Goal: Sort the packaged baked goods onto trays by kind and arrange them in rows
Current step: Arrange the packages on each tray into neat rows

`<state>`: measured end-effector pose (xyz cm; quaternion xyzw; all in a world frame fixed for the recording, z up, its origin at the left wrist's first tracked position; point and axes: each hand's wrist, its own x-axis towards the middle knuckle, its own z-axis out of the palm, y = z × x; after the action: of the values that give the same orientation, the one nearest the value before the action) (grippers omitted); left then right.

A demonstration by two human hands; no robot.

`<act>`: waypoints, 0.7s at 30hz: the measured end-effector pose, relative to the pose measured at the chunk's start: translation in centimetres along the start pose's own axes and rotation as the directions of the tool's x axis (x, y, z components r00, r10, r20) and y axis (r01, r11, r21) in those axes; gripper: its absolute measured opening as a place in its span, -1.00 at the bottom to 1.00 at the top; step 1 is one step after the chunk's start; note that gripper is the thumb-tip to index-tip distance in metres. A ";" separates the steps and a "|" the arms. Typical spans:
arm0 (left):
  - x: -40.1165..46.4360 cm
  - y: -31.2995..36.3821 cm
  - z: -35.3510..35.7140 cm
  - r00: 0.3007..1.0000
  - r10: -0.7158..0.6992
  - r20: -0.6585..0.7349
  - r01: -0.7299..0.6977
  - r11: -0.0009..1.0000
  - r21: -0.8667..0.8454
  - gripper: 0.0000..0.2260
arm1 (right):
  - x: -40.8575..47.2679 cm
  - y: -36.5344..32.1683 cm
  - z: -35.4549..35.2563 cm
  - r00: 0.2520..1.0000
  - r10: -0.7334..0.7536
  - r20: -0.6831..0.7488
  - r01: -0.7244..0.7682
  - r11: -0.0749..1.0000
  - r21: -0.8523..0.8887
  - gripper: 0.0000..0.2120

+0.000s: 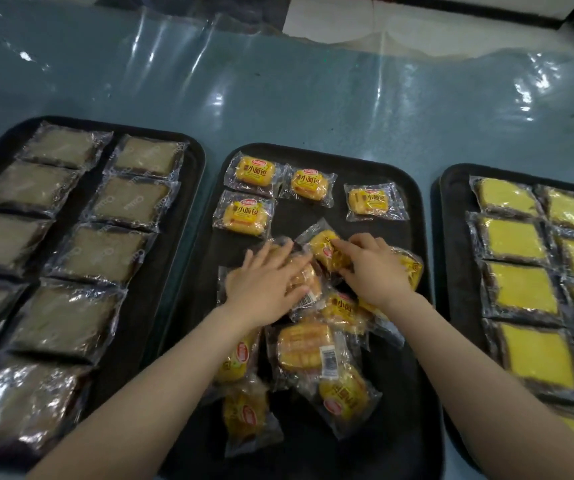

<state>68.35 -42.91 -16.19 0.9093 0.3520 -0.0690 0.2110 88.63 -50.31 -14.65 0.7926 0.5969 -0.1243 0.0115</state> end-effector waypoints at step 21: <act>-3.9 -2.0 1.4 0.943 -0.318 -0.096 0.298 0.937 -0.183 -0.45 | 2.8 -2.2 0.3 0.995 -0.063 0.079 0.058 0.997 0.058 -0.48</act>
<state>64.13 -44.61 -17.03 0.8246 0.5071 -0.0151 0.2504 87.18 -47.10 -15.27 0.7684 0.6160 -0.1733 0.0097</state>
